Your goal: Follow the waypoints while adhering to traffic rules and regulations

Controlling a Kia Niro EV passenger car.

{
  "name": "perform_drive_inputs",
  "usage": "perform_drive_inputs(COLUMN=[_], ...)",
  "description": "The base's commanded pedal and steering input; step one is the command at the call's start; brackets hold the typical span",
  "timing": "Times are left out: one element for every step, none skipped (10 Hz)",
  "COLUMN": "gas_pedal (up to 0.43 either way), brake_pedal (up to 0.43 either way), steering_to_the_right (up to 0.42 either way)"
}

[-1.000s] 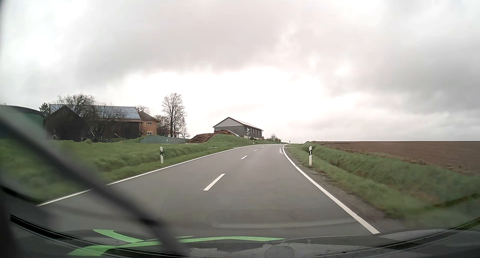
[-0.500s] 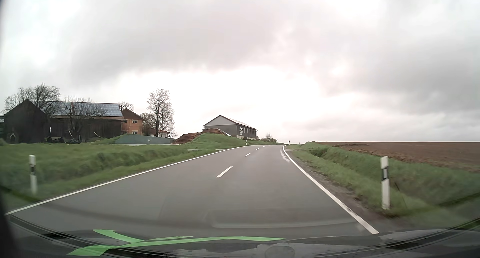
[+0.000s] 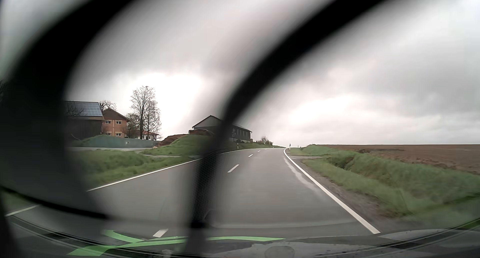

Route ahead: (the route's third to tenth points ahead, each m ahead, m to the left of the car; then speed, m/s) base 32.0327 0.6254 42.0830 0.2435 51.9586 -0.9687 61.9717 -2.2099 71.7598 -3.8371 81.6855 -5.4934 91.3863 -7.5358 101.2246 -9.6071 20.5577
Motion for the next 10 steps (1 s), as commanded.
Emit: perform_drive_inputs(gas_pedal=[0.240,0.240,0.228,0.209,0.169,0.150,0.138,0.130,0.130,0.130], brake_pedal=[0.000,0.000,0.000,0.000,0.000,0.000,0.000,0.000,0.000,0.000], steering_to_the_right=[0.008,0.008,0.009,0.009,0.009,0.009,0.010,0.011,0.014,0.014])
